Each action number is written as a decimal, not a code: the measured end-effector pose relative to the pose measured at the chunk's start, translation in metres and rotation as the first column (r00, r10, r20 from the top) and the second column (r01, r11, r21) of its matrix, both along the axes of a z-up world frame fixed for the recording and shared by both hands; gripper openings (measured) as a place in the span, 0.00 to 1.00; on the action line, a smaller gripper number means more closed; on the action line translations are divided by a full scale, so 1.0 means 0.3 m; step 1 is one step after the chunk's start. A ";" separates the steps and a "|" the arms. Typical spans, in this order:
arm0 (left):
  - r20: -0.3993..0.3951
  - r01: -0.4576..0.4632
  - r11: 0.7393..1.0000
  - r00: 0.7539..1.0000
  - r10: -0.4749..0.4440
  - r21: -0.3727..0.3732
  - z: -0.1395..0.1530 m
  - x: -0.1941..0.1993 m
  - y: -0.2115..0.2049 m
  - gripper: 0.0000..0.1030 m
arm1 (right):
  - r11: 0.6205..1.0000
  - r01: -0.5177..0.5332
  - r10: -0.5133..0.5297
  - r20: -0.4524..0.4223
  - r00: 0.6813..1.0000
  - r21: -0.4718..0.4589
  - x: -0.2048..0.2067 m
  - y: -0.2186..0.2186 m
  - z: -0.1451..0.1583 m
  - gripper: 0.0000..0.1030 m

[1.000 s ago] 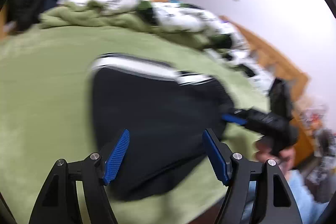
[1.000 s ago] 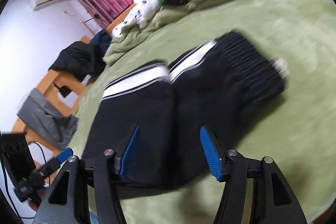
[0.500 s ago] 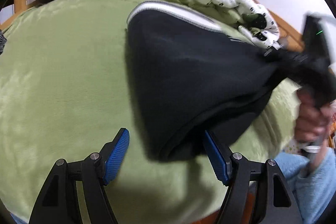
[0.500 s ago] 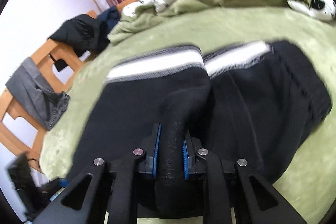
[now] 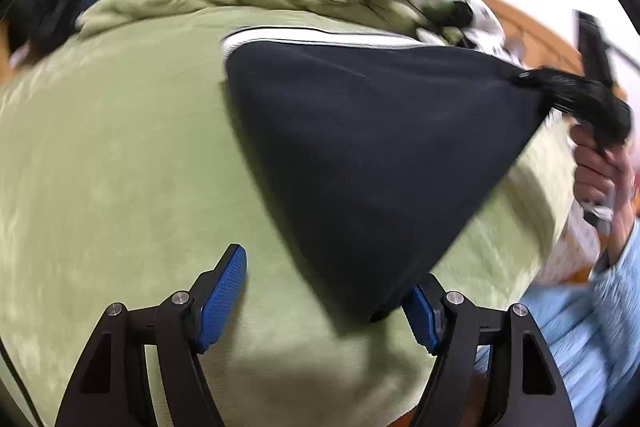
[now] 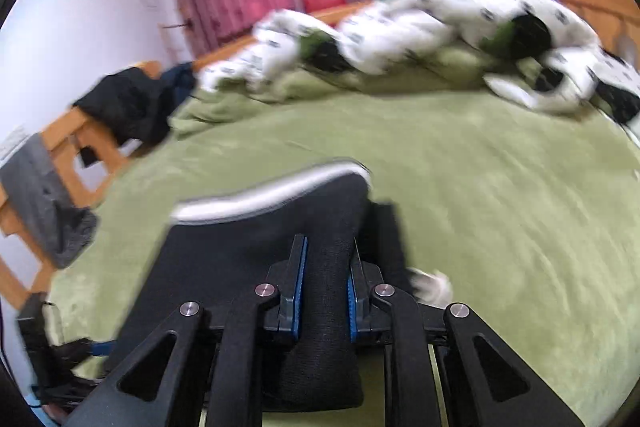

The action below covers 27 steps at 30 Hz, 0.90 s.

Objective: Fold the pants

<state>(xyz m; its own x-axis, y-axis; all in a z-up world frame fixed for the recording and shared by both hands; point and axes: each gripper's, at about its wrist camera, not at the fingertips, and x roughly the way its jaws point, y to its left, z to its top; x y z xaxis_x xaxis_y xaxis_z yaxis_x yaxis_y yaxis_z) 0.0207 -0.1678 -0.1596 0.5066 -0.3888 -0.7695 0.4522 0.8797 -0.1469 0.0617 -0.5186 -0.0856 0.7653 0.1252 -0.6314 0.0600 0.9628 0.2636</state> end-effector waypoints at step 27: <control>0.074 0.018 0.987 0.997 -0.030 0.160 -0.033 -0.064 -0.106 0.54 | 0.997 0.062 -0.065 -0.088 0.994 -0.041 -0.071 0.041 -0.163 0.31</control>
